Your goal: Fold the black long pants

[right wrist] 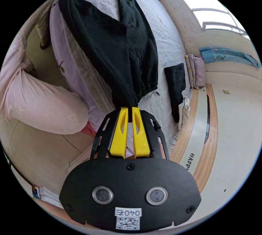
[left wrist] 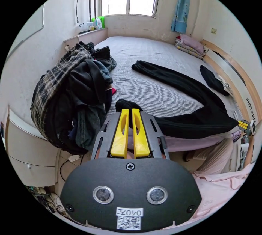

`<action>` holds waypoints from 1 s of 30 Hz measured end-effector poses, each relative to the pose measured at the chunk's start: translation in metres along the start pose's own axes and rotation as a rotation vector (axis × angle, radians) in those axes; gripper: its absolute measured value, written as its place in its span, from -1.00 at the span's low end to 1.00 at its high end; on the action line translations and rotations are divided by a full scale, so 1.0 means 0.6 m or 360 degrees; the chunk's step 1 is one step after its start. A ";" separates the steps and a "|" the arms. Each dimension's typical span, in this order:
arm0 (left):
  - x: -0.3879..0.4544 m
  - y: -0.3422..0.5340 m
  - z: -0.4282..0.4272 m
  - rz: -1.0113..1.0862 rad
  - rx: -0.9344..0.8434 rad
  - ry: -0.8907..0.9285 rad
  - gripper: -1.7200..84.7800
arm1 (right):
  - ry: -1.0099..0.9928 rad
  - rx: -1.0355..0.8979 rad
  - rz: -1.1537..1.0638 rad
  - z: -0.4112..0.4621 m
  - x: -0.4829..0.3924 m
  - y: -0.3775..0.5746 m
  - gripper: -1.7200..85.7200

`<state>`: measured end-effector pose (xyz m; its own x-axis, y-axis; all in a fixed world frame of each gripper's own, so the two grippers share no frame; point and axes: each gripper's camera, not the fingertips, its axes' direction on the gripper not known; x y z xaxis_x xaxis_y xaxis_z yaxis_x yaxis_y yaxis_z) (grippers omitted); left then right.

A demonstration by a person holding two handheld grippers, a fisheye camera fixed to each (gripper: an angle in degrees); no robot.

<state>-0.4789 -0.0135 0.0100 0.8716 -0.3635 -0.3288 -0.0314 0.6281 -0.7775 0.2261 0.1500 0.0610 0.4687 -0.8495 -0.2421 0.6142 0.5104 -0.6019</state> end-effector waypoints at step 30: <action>0.326 -0.712 0.258 0.0316 -0.0320 -0.0627 -0.98 | -0.0407 -0.0181 0.0482 0.302 0.484 -0.249 -0.97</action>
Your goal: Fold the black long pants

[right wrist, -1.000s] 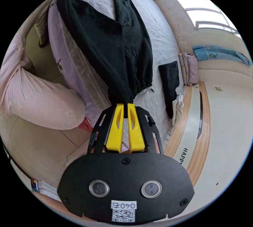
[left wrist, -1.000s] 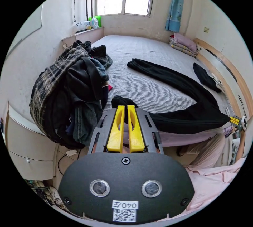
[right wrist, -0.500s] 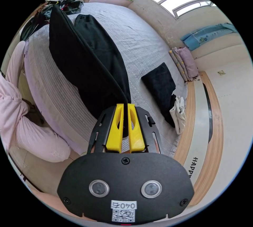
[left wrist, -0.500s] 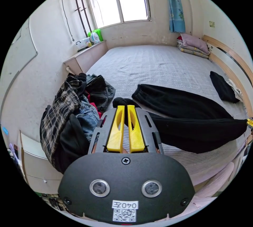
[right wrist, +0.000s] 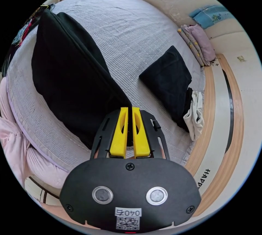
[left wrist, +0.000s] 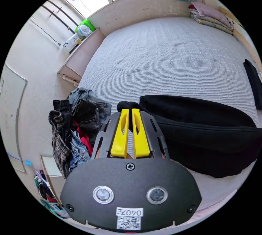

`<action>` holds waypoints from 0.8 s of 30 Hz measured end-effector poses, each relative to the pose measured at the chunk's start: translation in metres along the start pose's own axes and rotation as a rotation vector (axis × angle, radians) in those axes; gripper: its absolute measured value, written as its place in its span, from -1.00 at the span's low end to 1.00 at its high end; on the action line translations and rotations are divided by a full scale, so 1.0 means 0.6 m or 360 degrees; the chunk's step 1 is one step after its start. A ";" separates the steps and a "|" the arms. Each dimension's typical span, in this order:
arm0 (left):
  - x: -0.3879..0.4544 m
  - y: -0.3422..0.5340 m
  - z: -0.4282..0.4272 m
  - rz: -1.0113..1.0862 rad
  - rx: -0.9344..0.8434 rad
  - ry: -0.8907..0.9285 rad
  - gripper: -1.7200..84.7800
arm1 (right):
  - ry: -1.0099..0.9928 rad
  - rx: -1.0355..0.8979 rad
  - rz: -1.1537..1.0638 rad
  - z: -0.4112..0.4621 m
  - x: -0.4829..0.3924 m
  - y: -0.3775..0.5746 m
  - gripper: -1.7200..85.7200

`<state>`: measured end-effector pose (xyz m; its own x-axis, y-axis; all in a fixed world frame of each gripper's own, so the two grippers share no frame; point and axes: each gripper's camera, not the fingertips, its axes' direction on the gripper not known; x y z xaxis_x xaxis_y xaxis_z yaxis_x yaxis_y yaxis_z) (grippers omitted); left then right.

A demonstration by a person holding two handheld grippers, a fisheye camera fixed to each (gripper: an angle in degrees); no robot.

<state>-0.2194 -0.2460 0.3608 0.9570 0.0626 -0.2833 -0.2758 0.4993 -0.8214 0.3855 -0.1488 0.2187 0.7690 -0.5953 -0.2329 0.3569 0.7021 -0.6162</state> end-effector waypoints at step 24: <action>0.037 -0.028 -0.065 0.0254 0.0415 0.0167 -0.97 | -0.0161 0.0520 0.0143 -0.104 -0.169 -0.138 -0.97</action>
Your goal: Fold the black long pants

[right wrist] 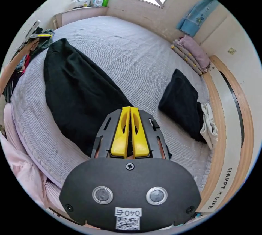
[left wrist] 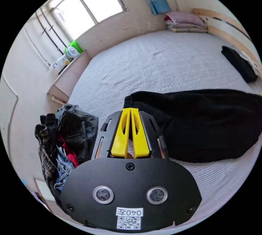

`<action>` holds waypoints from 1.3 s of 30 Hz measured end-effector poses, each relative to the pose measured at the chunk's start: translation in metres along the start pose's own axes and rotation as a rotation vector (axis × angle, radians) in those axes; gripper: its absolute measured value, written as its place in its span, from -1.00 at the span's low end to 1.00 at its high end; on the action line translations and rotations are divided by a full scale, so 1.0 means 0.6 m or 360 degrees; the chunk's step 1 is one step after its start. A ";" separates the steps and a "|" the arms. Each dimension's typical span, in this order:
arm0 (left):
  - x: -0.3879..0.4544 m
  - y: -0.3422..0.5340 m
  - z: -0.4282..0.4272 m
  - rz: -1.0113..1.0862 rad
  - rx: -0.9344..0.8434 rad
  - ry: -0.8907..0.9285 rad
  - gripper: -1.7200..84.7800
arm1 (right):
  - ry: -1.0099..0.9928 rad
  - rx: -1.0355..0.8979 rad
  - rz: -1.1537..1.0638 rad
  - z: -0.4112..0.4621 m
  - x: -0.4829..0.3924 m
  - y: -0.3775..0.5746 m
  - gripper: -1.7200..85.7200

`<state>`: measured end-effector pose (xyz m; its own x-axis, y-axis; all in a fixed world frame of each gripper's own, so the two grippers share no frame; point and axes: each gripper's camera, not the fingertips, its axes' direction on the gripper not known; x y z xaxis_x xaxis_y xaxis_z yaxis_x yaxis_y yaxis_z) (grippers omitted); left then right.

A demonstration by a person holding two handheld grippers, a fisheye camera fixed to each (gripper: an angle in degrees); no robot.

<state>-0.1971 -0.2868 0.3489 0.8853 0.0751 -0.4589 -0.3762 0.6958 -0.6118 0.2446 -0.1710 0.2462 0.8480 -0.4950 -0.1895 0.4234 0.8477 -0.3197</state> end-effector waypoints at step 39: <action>0.135 -0.166 -0.020 0.0474 0.0103 0.0071 -0.97 | 0.0341 -0.0059 0.0370 0.096 -0.054 -0.022 -0.95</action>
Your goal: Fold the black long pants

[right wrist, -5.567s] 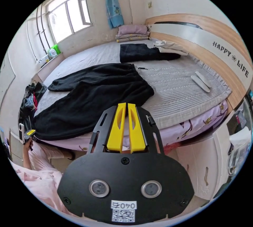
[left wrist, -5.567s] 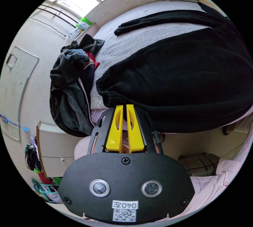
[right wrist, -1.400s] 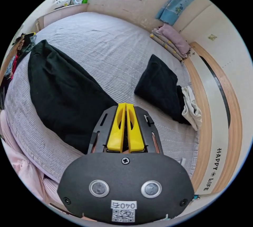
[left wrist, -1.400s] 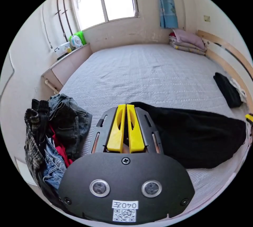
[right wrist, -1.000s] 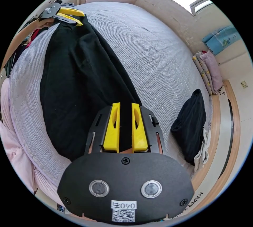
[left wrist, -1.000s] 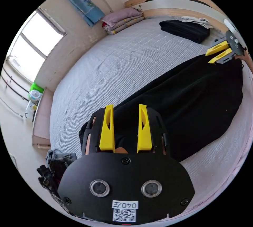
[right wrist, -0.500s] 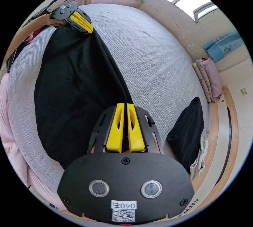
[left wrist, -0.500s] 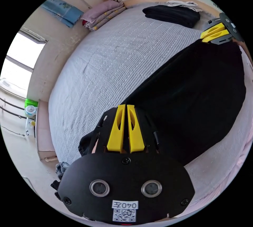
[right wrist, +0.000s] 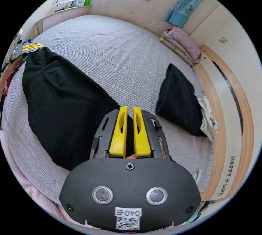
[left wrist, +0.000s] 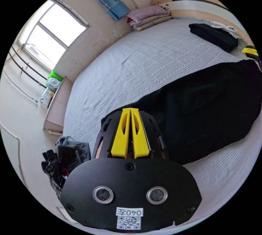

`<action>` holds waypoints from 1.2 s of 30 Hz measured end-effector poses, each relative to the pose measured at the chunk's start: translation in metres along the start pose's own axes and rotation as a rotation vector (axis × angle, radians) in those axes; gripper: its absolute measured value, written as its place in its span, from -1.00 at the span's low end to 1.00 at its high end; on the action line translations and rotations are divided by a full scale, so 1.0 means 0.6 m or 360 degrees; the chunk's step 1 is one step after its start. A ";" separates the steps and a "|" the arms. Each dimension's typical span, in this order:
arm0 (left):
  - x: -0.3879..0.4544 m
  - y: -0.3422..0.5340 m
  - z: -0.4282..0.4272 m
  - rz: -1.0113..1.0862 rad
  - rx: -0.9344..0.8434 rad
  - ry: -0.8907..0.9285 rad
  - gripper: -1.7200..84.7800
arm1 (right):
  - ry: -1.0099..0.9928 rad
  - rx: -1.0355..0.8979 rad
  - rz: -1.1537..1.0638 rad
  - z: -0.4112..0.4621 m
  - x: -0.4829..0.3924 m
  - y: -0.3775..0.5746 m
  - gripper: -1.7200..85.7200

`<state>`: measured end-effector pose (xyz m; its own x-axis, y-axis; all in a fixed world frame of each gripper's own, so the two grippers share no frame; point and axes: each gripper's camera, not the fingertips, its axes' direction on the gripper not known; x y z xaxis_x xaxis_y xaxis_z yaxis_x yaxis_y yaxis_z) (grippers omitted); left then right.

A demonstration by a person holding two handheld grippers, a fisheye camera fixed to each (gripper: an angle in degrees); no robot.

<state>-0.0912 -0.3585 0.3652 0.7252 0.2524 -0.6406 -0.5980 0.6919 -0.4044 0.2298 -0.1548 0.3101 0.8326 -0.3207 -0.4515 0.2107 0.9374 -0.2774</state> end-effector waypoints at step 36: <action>-0.306 0.269 0.143 -0.0988 -0.0321 0.0324 -0.97 | -0.0063 -0.0229 0.0537 0.141 0.056 0.457 -0.97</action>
<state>-0.2915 -0.2352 0.4737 0.8875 -0.2964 -0.3527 -0.1582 0.5229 -0.8376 0.3591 0.1030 0.2907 0.8629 0.0114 -0.5053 -0.1509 0.9600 -0.2360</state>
